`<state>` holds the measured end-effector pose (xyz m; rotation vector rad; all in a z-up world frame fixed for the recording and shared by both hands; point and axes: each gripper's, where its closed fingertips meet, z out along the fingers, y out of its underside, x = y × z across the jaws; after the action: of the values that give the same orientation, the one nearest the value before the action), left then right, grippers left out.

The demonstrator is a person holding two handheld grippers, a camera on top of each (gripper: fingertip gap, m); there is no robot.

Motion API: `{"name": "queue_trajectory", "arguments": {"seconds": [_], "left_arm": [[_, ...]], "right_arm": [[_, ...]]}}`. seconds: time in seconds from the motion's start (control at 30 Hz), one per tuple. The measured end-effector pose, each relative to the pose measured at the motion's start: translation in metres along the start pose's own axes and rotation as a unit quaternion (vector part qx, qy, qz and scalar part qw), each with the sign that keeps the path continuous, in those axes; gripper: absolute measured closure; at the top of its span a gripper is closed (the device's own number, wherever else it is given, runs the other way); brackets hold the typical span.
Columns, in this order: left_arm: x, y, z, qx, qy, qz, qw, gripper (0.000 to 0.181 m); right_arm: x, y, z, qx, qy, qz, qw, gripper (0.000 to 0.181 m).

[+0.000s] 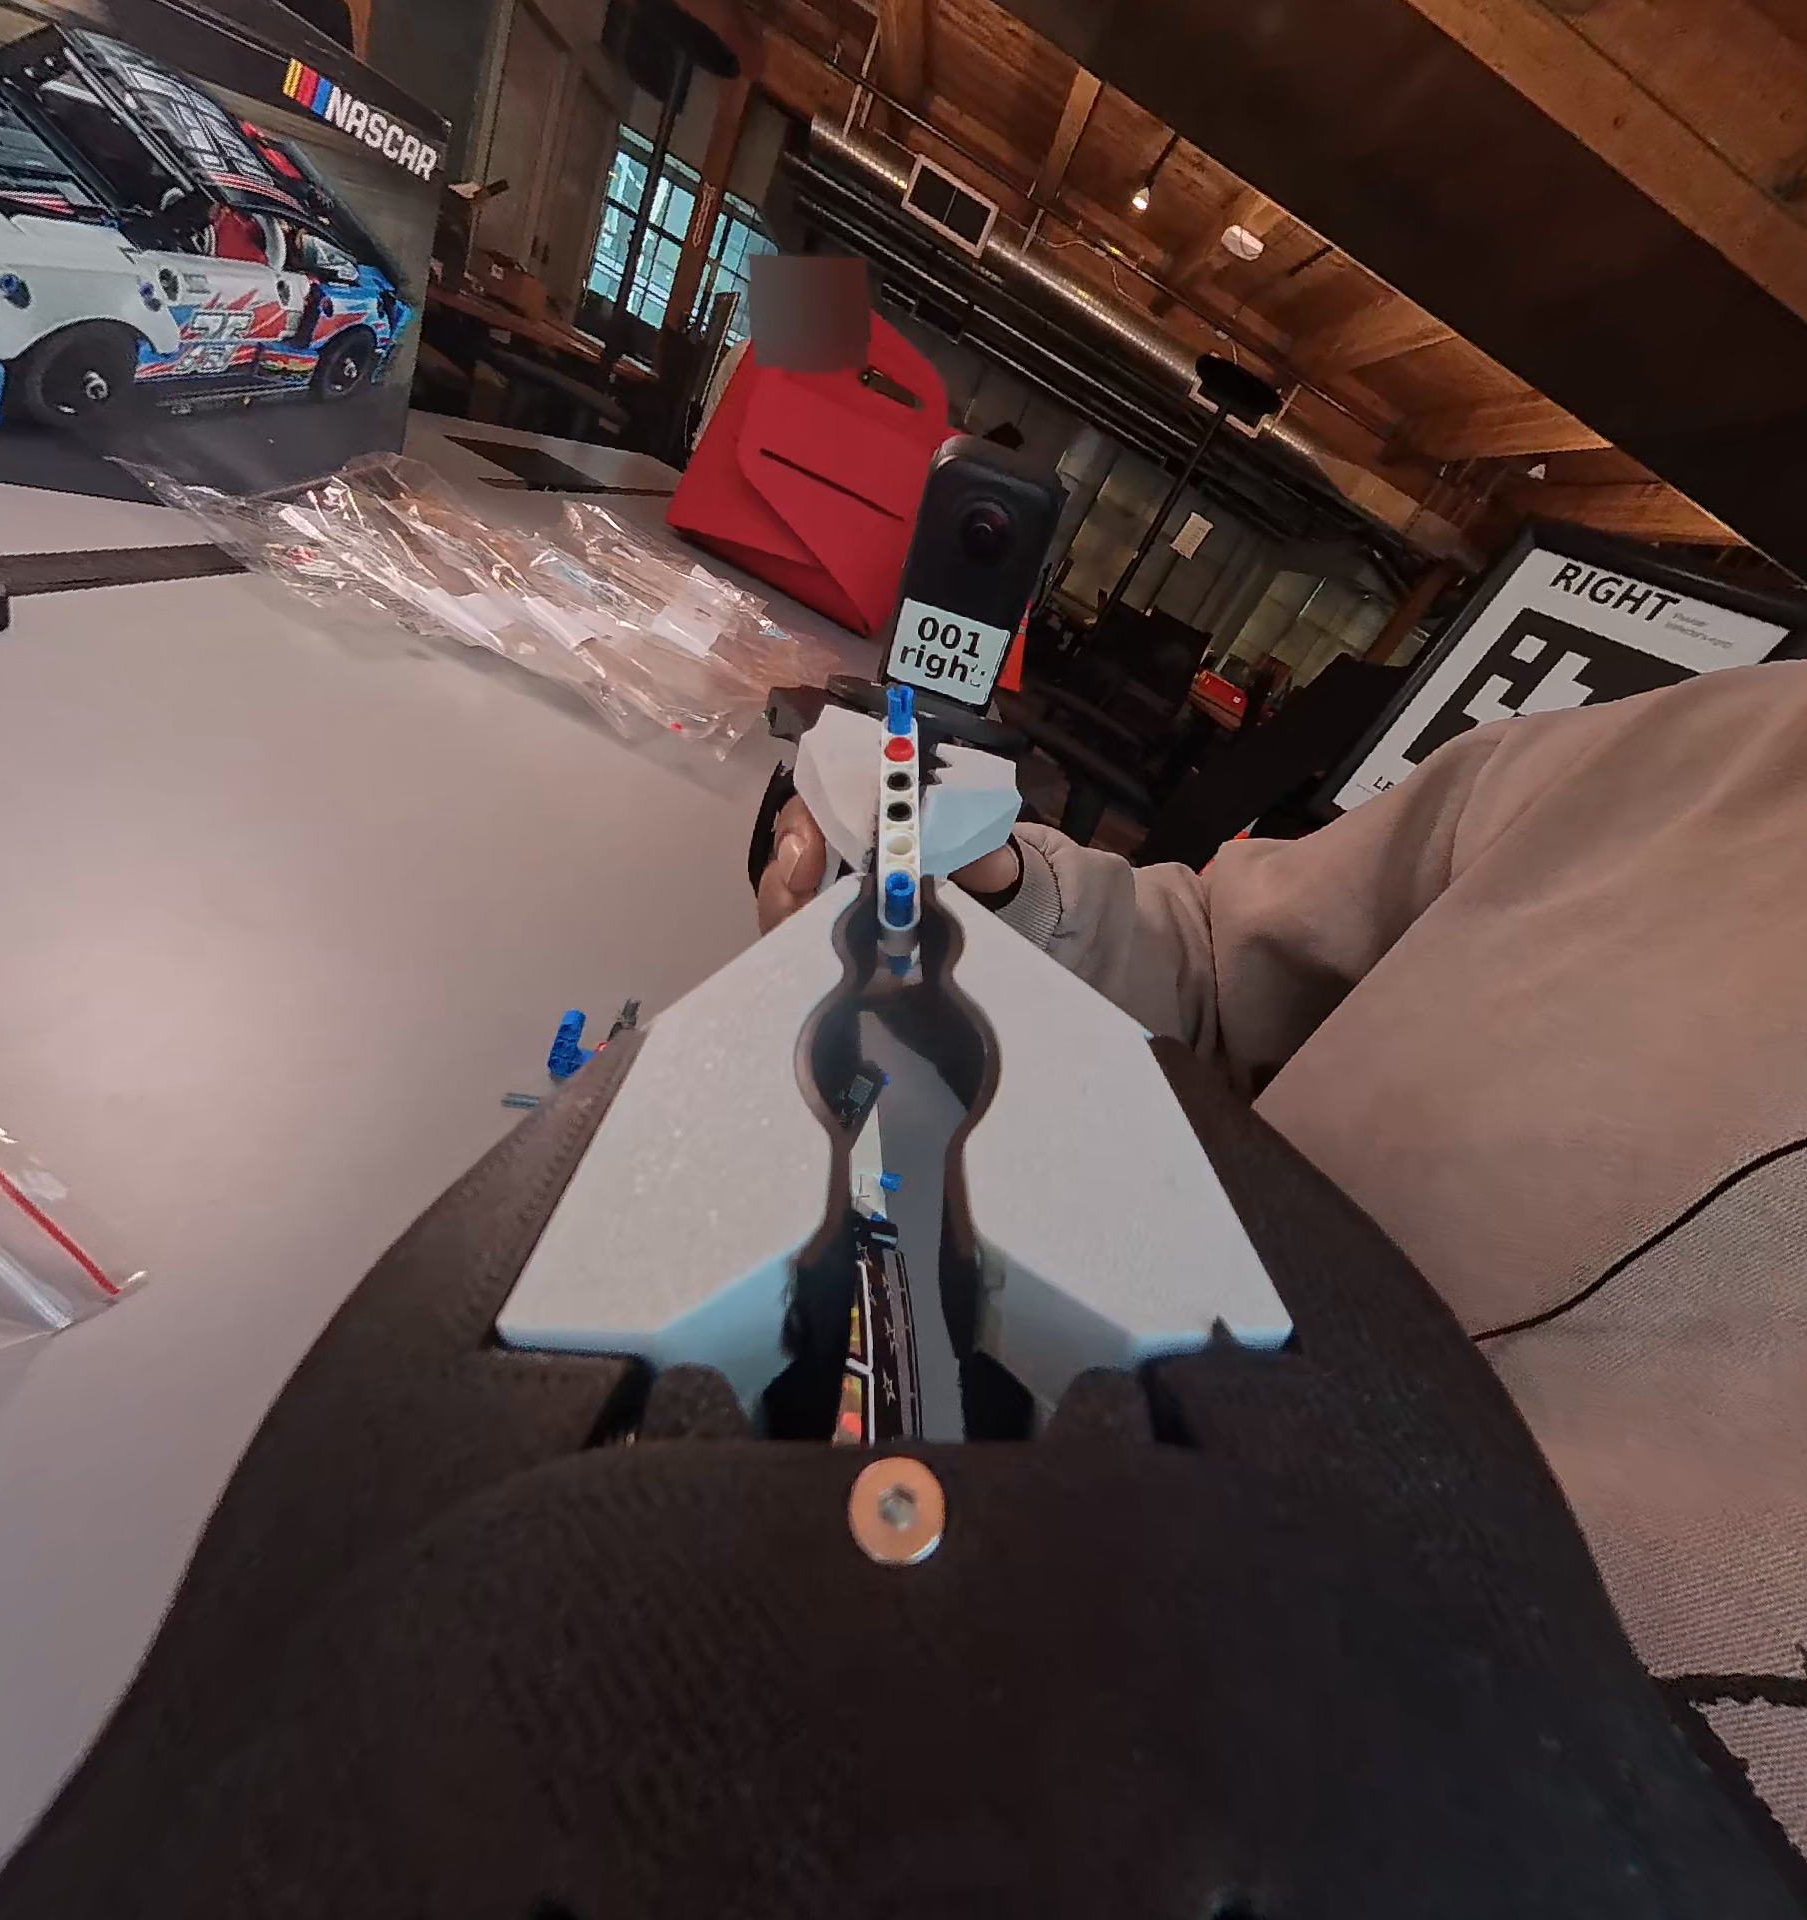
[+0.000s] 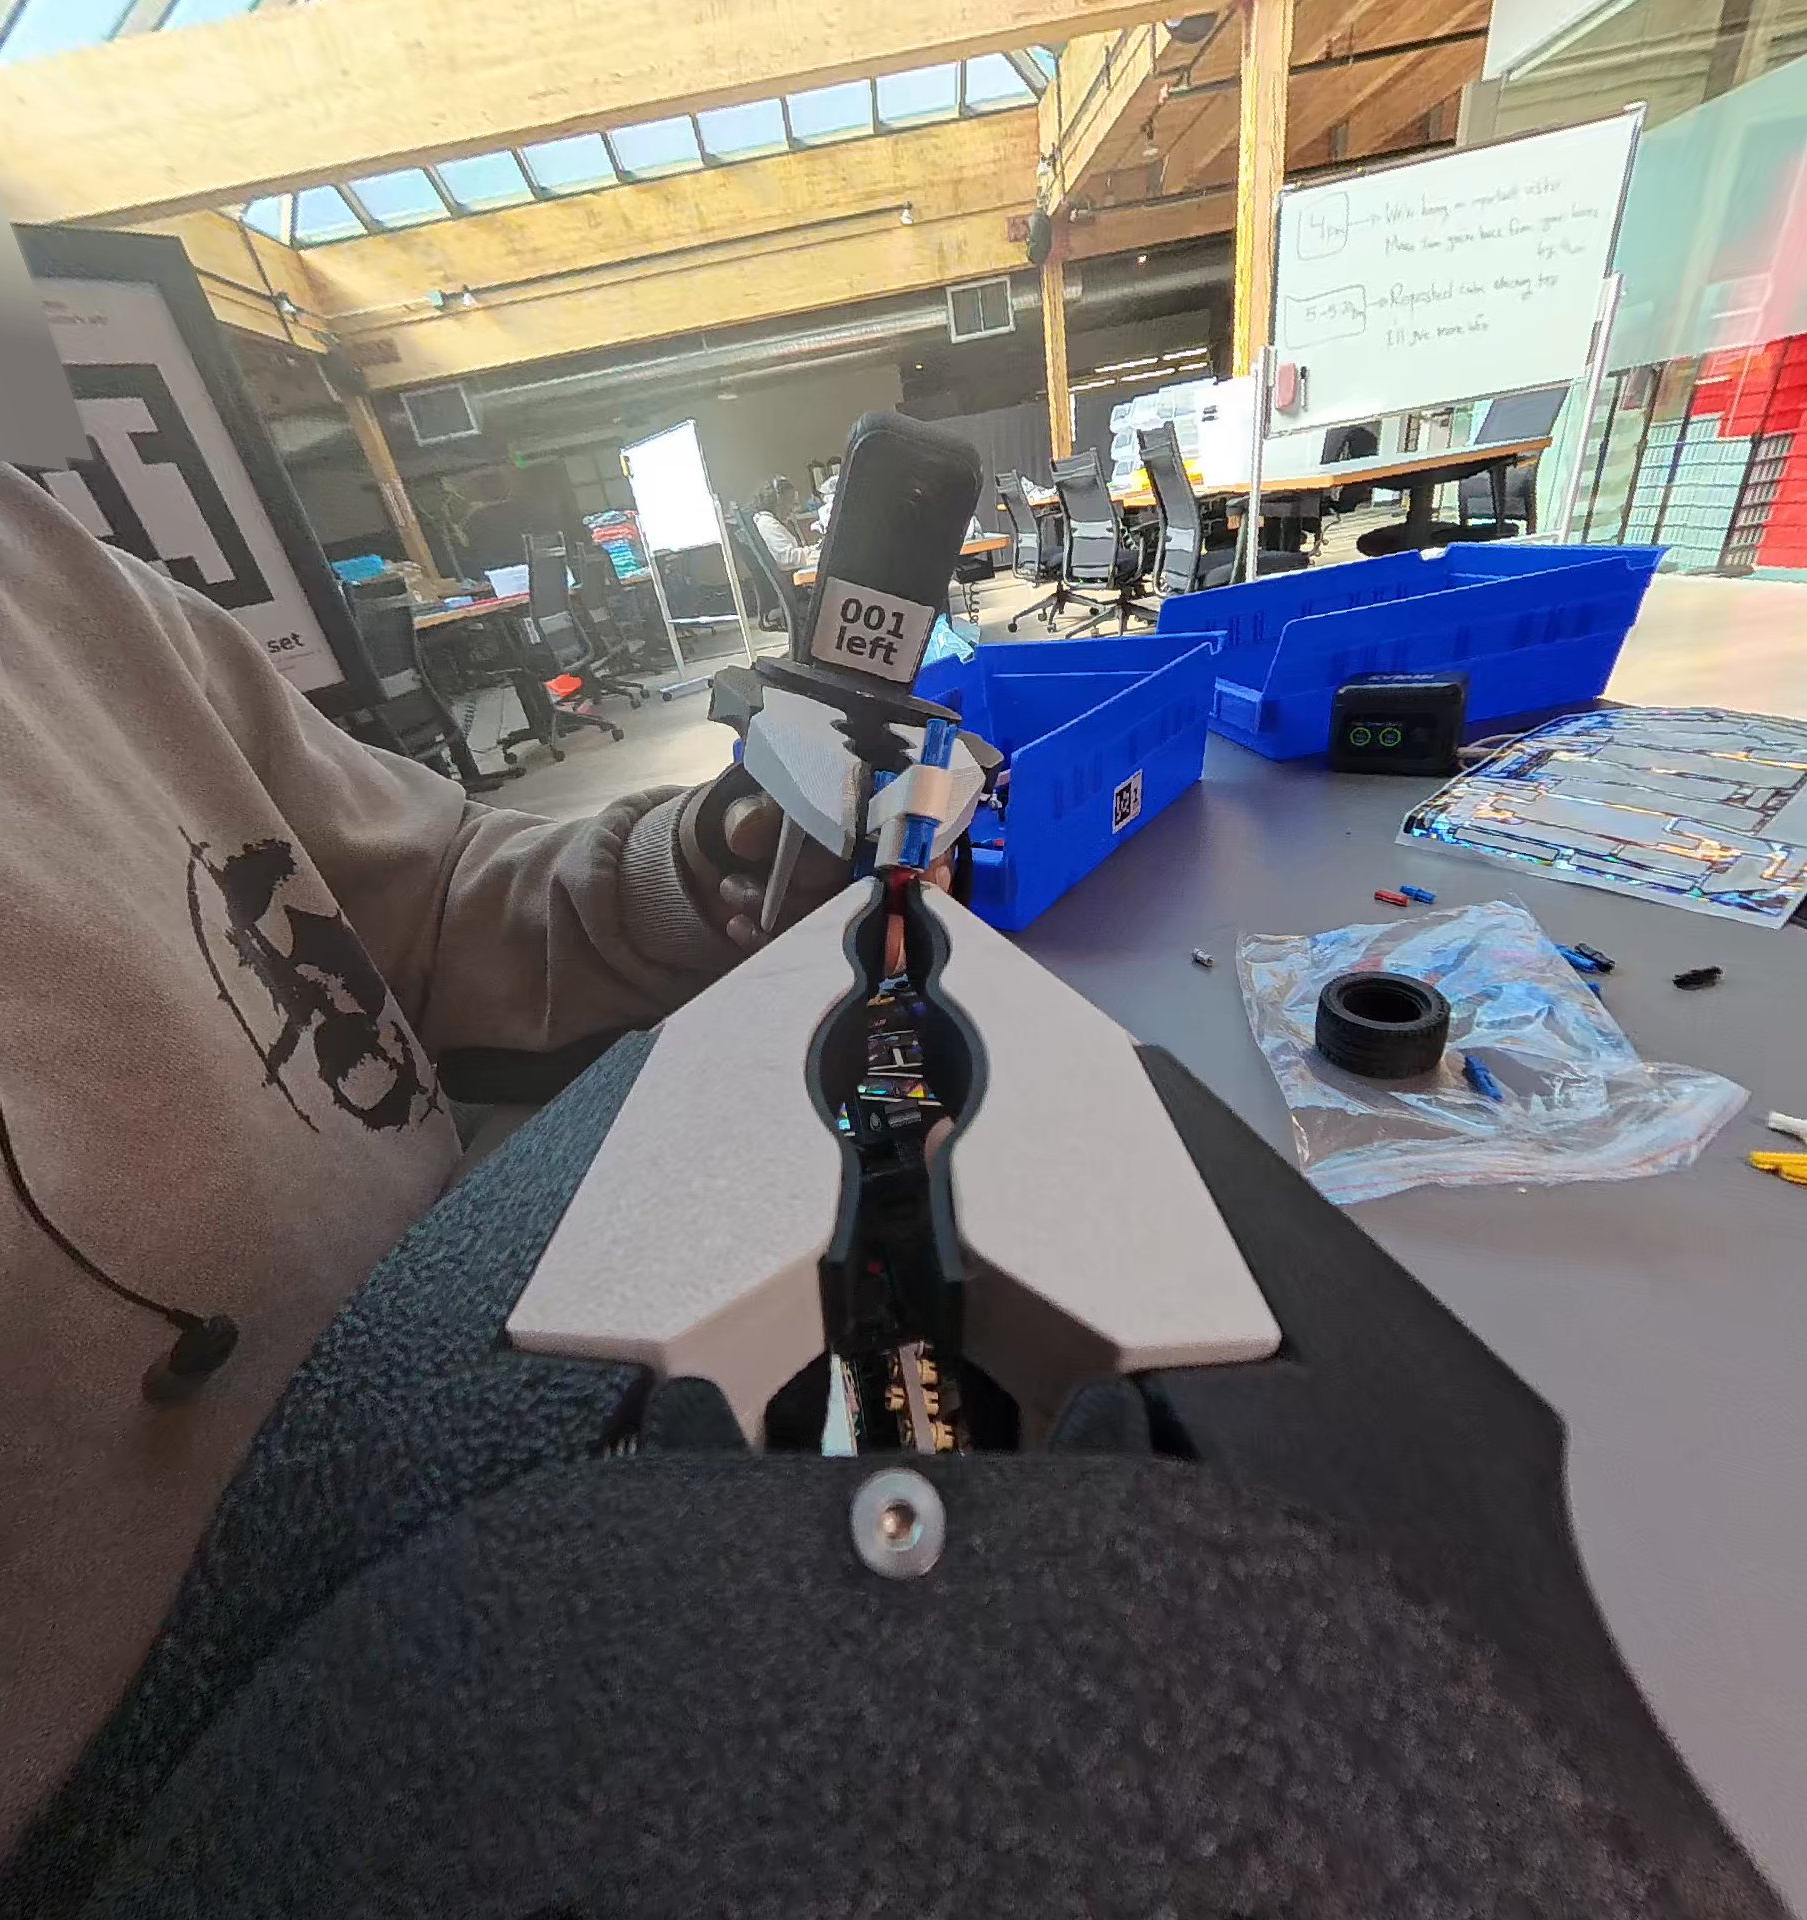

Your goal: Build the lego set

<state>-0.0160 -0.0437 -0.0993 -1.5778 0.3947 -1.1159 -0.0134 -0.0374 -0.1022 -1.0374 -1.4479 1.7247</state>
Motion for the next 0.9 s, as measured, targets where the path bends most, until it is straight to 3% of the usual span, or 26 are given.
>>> {"name": "queue_trajectory", "arguments": {"seconds": [0.73, 0.9], "left_arm": [[-0.005, -0.003, -0.003, 0.016, 0.003, -0.032, 0.999, 0.176], [-0.015, -0.008, -0.010, 0.031, -0.013, -0.051, 0.998, 0.176]], "right_arm": [[0.003, 0.002, -0.002, -0.004, 0.011, 0.001, 1.000, 0.181], [0.017, -0.003, -0.011, 0.003, 0.042, -0.002, 0.999, 0.181]]}}
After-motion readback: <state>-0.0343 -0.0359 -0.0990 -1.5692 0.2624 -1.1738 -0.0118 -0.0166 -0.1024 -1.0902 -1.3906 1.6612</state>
